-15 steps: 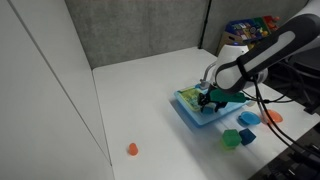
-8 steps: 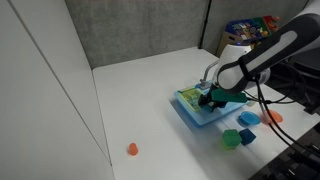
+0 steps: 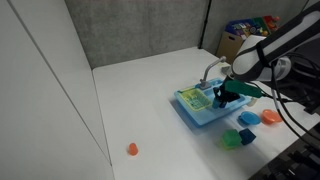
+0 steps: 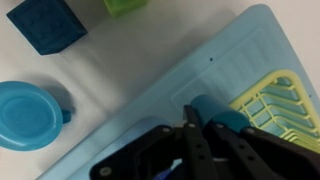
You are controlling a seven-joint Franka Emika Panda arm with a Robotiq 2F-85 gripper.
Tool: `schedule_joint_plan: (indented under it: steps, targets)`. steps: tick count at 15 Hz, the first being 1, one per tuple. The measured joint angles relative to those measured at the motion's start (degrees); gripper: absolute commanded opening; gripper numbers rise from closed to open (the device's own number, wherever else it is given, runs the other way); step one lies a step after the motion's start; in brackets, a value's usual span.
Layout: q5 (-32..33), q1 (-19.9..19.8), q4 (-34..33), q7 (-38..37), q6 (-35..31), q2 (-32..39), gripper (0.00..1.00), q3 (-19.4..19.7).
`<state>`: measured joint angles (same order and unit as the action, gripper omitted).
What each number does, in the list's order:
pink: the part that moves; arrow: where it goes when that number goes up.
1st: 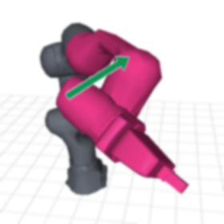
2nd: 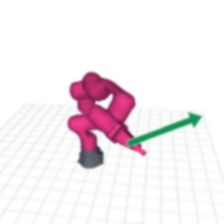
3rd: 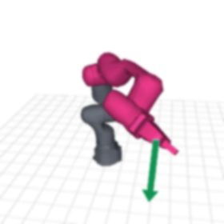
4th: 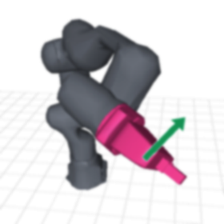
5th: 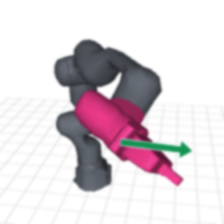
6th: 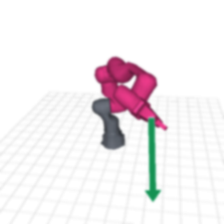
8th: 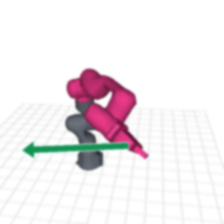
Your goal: Put the small blue cup inside the sink
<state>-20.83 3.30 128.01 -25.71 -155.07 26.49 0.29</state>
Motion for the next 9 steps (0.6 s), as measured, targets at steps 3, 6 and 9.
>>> schedule_joint_plan:
  steps: [3, 6, 9]
  targets:
    - [-4.9, -4.8, 1.3, 5.1, 0.0, -1.4, 0.04, -1.6]
    - [-10.0, -9.4, 1.8, 10.9, 0.3, -1.9, 0.04, -3.2]
    - [-13.7, -13.1, 1.7, 15.8, 2.0, -2.0, 0.04, -3.7]
